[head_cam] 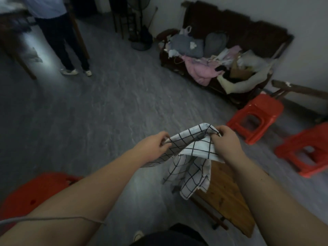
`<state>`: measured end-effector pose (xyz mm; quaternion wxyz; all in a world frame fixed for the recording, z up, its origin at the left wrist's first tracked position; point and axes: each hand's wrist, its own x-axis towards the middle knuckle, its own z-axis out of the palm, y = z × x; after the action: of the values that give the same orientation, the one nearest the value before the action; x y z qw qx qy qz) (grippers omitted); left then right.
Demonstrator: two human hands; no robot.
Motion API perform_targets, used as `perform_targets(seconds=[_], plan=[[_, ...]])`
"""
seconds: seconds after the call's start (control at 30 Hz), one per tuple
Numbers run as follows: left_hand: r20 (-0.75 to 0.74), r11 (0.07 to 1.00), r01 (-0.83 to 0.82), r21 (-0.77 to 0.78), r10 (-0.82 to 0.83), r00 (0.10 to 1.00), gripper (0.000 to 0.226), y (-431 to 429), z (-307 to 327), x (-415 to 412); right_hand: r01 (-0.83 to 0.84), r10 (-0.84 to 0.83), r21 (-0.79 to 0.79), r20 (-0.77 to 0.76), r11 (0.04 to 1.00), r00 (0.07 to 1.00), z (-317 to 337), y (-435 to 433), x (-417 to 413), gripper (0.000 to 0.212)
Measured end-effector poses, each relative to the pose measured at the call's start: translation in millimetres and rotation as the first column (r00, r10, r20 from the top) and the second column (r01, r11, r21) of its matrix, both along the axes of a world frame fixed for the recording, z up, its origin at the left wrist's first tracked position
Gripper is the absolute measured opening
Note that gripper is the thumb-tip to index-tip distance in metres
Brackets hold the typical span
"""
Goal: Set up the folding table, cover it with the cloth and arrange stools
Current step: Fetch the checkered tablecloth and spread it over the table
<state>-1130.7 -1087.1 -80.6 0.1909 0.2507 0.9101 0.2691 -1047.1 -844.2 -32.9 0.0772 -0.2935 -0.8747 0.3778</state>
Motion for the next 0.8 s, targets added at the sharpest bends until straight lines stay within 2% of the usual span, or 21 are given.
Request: perform_targets(seconds=[0.07,0.17,0.27,0.33,0.4,0.47,0.6,0.73,0.8], plan=[[0.086,0.994,0.064,0.087,-0.071,0.994,0.056,26,10,-16,0.103,-0.104,-0.05,-0.014,0.993,0.994,3,19,-11,0.015],[0.169,0.964,0.178,0.198,-0.213,0.962,0.068,74,26,-37,0.247,-0.262,-0.183,-0.064,0.952,0.963,2,52,-26,0.015],[0.182,0.94,0.28,0.196,-0.315,0.931,0.083,126,37,-58,0.347,-0.407,-0.38,-0.089,0.857,0.909,0,95,-42,0.017],[0.203,0.923,0.32,0.215,-0.362,0.91,0.084,161,39,-72,0.383,-0.479,-0.491,-0.081,0.782,0.874,0,125,-53,0.017],[0.18,0.913,0.352,0.207,-0.389,0.903,0.079,197,41,-85,0.395,-0.562,-0.633,-0.076,0.665,0.824,5,154,-62,0.014],[0.191,0.911,0.375,0.171,-0.404,0.895,0.071,234,43,-94,0.353,-0.61,-0.749,-0.085,0.561,0.788,8,181,-66,0.02],[0.175,0.899,0.419,0.13,-0.437,0.882,0.042,312,51,-116,0.321,-0.678,-0.823,-0.101,0.469,0.728,18,234,-70,0.019],[0.16,0.863,0.485,0.139,-0.503,0.849,0.017,376,50,-132,0.334,-0.775,-0.903,0.004,0.269,0.632,18,281,-58,0.026],[0.16,0.849,0.508,0.144,-0.526,0.835,0.01,405,49,-138,0.326,-0.781,-0.916,0.024,0.233,0.624,19,299,-48,0.027]])
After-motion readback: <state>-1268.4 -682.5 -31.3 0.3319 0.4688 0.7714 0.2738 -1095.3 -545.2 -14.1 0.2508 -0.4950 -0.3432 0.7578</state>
